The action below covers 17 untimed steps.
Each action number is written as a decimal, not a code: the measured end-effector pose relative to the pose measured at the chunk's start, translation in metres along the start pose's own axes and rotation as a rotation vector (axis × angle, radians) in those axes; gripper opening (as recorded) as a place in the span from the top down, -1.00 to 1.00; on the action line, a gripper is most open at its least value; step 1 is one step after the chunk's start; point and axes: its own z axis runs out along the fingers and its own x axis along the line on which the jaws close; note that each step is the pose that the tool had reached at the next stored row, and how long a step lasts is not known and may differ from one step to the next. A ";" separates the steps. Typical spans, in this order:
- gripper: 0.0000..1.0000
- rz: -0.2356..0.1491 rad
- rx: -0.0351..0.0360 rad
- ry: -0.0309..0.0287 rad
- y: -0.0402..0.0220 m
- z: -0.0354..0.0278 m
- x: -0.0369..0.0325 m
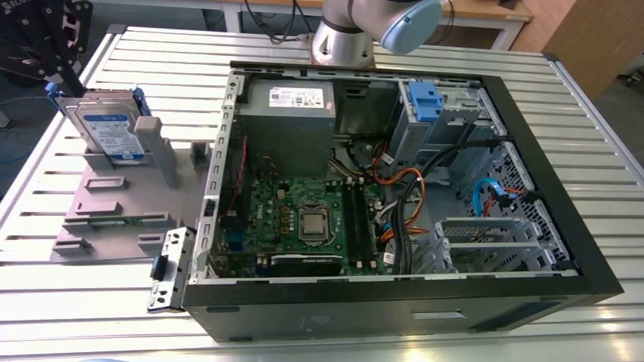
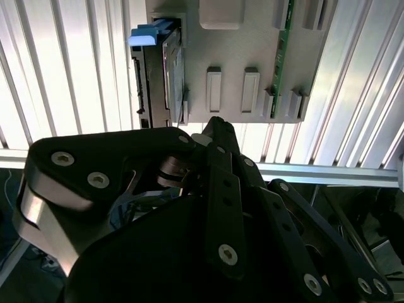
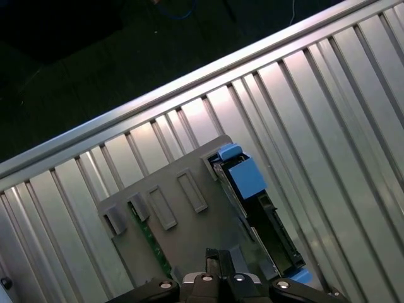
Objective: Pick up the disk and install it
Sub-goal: 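Pick up the disk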
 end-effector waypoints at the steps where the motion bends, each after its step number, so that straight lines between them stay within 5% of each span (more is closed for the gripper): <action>1: 0.79 -0.001 0.0000 0.0001 0.0000 0.0000 0.0000; 17: 0.79 -0.019 0.0001 0.0003 0.0000 0.0000 0.0000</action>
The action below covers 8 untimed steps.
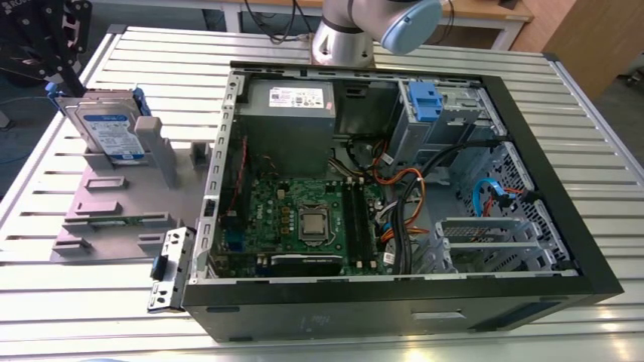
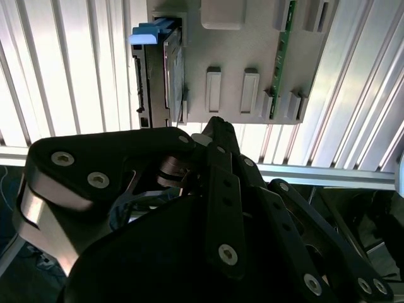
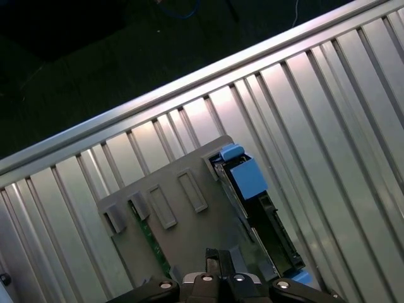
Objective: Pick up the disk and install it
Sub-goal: 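Pick up the disk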
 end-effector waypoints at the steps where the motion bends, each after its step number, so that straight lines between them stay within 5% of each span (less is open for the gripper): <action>1: 0.79 -0.001 0.0000 0.0000 0.0000 0.0000 0.0000; 8: 0.79 -0.009 0.0001 0.0001 0.0000 0.0000 0.0000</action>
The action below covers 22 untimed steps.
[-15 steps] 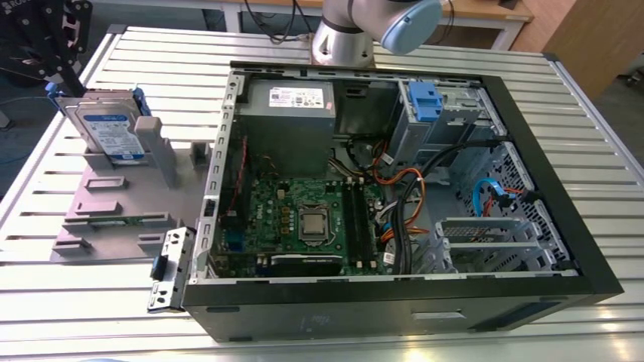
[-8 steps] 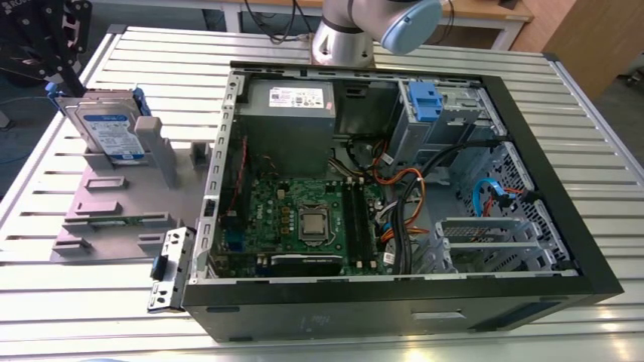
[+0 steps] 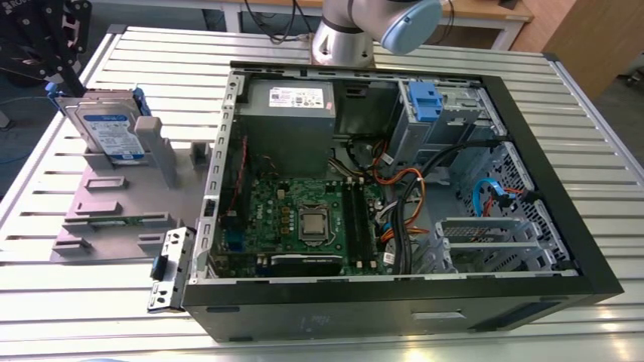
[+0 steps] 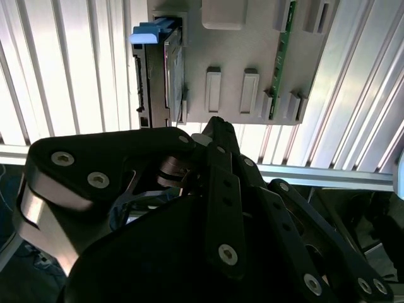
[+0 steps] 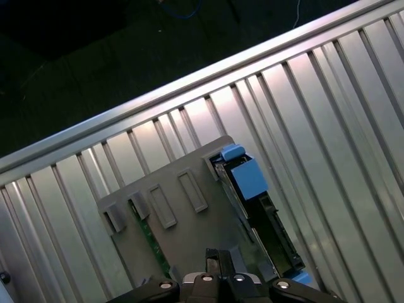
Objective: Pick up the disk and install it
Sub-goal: 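Pick up the disk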
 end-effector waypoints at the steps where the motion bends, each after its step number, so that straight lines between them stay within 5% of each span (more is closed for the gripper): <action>1: 0.79 -0.001 0.0000 0.0000 0.0000 0.0000 0.0000; 22: 0.79 -0.023 0.0001 0.0003 0.0000 0.0000 0.0000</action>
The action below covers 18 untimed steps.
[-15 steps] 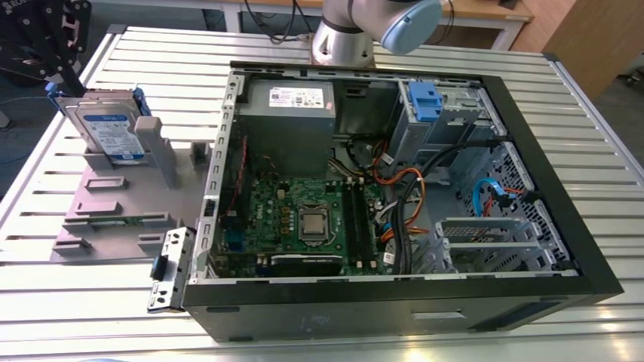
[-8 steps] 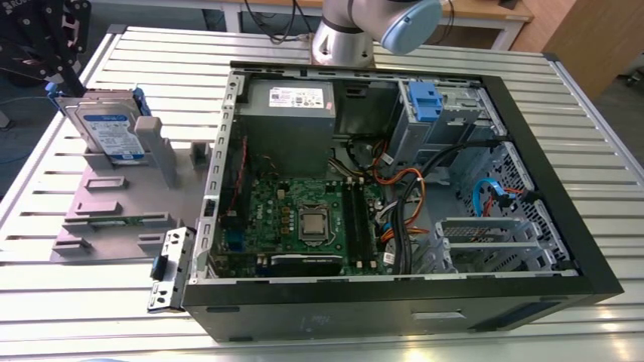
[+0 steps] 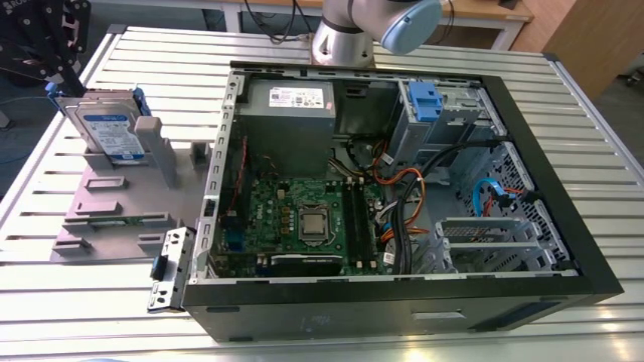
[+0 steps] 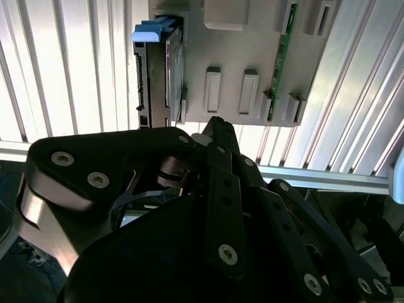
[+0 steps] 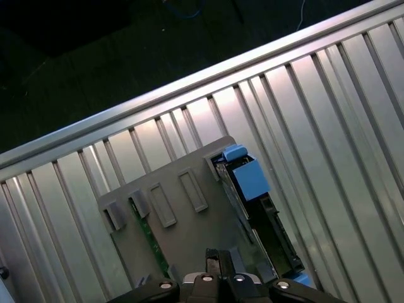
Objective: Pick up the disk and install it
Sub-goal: 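Pick up the disk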
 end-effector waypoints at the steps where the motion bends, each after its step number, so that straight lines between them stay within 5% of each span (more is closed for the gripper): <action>1: 0.79 -0.001 0.0000 0.0000 0.0000 0.0000 0.0000; 18: 0.79 -0.018 0.0001 0.0003 0.0000 0.0000 0.0000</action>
